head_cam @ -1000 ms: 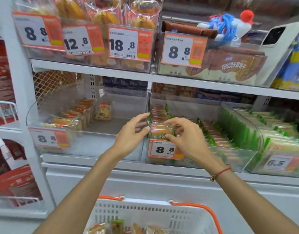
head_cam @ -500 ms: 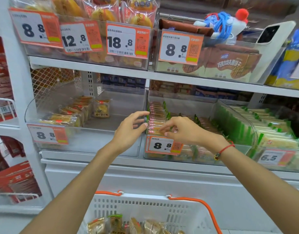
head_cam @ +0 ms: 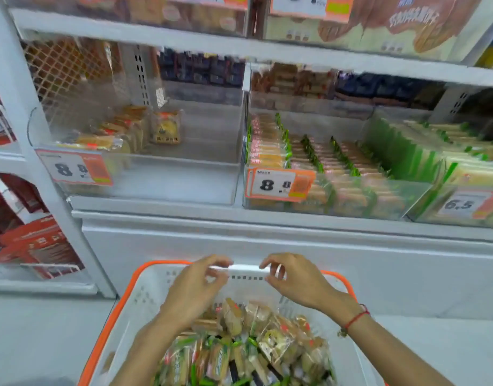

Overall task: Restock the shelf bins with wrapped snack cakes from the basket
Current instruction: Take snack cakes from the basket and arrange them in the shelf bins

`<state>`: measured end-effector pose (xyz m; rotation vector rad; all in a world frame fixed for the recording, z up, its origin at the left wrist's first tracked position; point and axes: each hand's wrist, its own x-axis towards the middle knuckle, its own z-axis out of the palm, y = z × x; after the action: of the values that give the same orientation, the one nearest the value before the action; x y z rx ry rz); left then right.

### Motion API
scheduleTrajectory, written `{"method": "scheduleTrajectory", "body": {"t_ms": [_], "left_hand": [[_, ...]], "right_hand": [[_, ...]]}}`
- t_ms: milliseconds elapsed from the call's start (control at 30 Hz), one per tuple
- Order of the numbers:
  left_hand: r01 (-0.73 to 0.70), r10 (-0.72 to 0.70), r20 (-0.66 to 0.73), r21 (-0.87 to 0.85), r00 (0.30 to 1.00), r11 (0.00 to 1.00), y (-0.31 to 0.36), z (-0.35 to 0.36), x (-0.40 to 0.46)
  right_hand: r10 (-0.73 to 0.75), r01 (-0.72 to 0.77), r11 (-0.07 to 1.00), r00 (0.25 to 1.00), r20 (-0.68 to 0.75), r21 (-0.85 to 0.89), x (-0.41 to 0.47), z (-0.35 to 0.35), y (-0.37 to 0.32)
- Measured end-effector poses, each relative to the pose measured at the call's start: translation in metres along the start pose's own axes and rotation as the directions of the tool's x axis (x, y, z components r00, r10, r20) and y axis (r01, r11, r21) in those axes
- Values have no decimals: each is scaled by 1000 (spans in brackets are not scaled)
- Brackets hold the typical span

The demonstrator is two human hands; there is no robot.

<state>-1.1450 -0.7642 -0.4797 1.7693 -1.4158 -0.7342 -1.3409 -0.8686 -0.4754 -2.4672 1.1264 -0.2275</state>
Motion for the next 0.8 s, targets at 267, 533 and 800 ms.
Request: {"method": "scheduleTrajectory", "body": {"t_ms": [267, 533, 800], "left_hand": [[52, -277, 355, 530, 893, 846, -110, 51, -39], [13, -303, 314, 674, 900, 738, -123, 71, -67], [84, -389, 157, 840, 908, 535, -110, 101, -58]], "right_hand": [[139, -161, 987, 870, 473, 6, -37, 116, 21], [278, -266, 959, 820, 501, -98, -52, 184, 3], [223, -170, 971, 900, 375, -169, -31, 199, -26]]}}
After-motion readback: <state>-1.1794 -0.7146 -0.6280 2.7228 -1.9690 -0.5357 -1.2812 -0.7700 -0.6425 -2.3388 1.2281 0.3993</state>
